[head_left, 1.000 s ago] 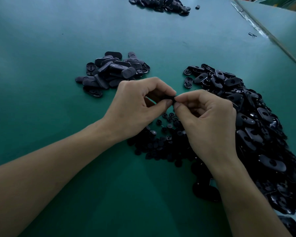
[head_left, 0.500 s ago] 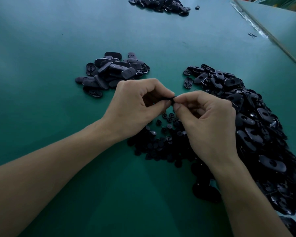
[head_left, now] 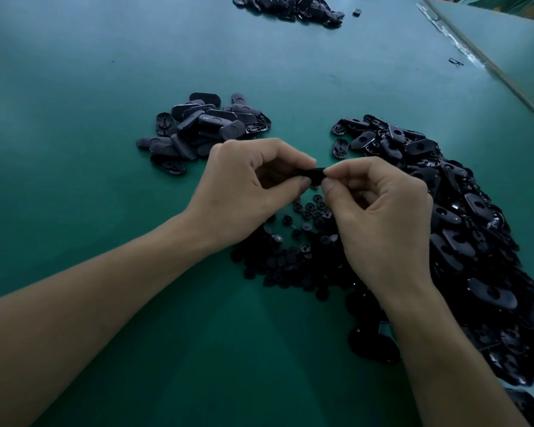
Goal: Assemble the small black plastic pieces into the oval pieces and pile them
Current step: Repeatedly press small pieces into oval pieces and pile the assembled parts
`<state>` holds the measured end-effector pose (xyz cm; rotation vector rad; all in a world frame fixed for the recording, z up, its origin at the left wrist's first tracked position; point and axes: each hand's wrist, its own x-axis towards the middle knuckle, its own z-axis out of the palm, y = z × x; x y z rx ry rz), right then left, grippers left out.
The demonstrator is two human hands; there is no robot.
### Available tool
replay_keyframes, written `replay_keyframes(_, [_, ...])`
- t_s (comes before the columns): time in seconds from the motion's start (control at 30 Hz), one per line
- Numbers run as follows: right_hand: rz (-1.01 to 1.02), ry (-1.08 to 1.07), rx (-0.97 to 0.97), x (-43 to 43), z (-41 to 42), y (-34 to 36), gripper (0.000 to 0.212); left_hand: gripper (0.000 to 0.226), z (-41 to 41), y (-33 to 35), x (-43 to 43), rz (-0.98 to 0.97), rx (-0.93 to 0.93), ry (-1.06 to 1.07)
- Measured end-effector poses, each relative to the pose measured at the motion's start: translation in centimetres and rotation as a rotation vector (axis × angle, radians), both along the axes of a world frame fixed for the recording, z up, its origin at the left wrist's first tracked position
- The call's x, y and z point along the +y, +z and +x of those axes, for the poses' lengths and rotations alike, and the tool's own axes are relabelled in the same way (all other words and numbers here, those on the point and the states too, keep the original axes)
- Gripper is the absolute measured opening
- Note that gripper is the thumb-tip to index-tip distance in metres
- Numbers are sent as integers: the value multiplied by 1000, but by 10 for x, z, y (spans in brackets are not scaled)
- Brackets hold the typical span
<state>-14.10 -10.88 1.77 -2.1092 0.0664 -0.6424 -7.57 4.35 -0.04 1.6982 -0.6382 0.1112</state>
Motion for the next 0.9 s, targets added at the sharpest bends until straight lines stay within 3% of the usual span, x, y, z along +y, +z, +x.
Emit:
replay_keyframes(0.2, [6,-91,-80,-2,1,1,25,23,2,0,2,-95,114,-38])
replay_keyframes(0.4, [35,-33,-94,-1,1,-1,24,28,2,-1,1,-96,122,-40])
replay_keyframes(0.77, [109,64,-114,1,0,0,22,26,0,0,0,84,-87,-49])
replay_keyframes(0.9, [105,38,-106,0,0,-1,21,15,2,0,-1,26,-31,10])
